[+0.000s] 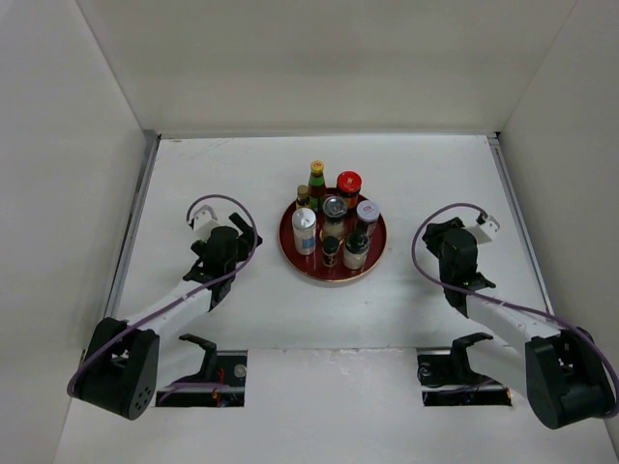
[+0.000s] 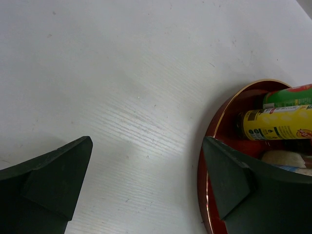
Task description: Organize the condiment bottles
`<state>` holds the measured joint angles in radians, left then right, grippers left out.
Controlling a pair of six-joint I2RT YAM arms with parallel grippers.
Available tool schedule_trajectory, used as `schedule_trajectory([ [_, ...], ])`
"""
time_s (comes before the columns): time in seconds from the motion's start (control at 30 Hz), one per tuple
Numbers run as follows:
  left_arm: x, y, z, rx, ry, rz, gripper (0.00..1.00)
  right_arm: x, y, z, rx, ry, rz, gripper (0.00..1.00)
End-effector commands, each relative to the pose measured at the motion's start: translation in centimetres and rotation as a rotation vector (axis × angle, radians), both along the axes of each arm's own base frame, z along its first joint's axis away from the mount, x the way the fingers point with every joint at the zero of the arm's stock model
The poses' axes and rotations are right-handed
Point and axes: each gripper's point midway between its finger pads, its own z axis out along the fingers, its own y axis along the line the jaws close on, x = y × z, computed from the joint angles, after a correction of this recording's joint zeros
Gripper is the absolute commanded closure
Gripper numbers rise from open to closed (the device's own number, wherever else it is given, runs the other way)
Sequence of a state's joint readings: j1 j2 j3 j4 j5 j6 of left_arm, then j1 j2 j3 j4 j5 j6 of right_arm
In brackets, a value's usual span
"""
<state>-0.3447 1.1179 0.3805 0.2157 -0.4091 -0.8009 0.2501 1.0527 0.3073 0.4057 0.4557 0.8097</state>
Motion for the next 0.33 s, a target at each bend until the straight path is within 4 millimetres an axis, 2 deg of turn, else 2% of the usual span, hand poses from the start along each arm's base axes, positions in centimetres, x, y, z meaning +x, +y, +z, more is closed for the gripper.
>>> schedule_trajectory([
  [0.0, 0.62, 0.33, 1.51, -0.016, -0.044, 0.020, 0.00, 0.83, 0.82, 2.75, 0.048, -0.109, 0.022, 0.64],
  [0.07, 0.85, 0.15, 1.76, -0.014, -0.043, 0.015, 0.00, 1.02, 1.06, 2.55, 0.049, -0.099, 0.032, 0.65],
  [0.13, 0.85, 0.05, 1.83, -0.012, -0.047, 0.010, 0.00, 1.22, 1.52, 2.43, 0.051, -0.091, 0.055, 0.60],
  [0.23, 1.06, 0.04, 1.79, -0.008, -0.042, 0.010, 0.00, 1.37, 1.61, 2.15, 0.051, -0.088, 0.058, 0.33],
  [0.3, 1.29, 0.03, 2.00, -0.002, -0.041, 0.009, 0.00, 1.44, 1.75, 2.00, 0.057, -0.087, 0.063, 0.19],
])
